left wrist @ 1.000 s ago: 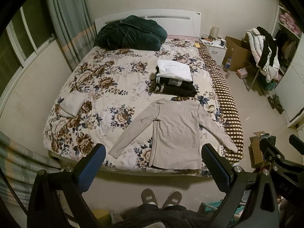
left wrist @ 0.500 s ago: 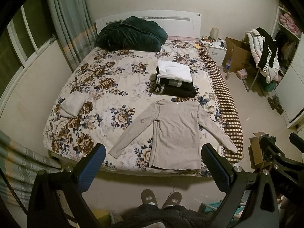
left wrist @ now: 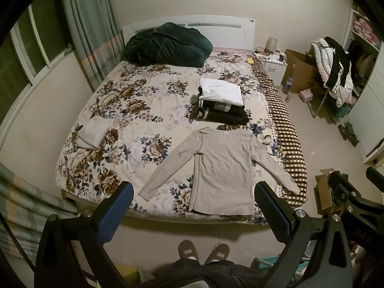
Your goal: Fold small clothes
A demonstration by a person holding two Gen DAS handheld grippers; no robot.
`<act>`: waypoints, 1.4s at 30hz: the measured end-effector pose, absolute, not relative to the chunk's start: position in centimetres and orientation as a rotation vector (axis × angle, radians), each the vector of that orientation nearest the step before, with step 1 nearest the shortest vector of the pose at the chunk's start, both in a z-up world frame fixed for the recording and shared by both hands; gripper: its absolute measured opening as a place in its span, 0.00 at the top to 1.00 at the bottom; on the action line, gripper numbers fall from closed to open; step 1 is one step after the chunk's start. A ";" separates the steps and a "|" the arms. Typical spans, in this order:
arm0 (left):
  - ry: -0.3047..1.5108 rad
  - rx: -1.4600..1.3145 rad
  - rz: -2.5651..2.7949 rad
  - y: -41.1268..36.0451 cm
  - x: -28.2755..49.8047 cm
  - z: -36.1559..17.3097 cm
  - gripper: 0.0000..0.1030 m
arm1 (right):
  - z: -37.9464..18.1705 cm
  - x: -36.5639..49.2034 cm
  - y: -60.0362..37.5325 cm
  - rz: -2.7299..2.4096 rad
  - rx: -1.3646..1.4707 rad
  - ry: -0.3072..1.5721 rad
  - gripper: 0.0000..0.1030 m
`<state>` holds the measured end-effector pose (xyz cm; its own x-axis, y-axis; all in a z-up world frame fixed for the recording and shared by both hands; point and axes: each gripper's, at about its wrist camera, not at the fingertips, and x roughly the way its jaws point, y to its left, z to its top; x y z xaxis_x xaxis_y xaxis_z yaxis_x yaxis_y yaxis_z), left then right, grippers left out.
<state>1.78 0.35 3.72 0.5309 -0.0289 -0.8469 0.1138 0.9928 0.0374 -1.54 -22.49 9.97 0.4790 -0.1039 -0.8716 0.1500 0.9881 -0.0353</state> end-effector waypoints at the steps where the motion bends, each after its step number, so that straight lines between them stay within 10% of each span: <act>1: 1.006 0.092 -0.088 0.5 1.5 3.5 0.00 | 10.2 -1.3 -22.4 -0.153 0.050 1.061 0.00; 11: 0.936 0.116 -0.045 0.1 3.5 3.4 0.00 | 9.7 1.6 -24.4 -0.161 0.112 1.068 0.00; 32: 1.221 0.342 -0.006 -10.9 20.3 -32.1 0.00 | -42.9 3.6 -48.7 -0.632 0.936 1.239 0.00; 42: 1.223 0.435 -0.153 -16.6 27.0 -43.9 0.00 | -54.7 -1.1 -56.7 -0.958 1.197 1.033 0.00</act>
<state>27.02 -16.61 -43.91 0.3428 0.1175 -0.9320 0.3431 0.9080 0.2406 -1.06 -56.74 -54.71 0.2593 -0.0374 -0.9651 0.9595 0.1237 0.2530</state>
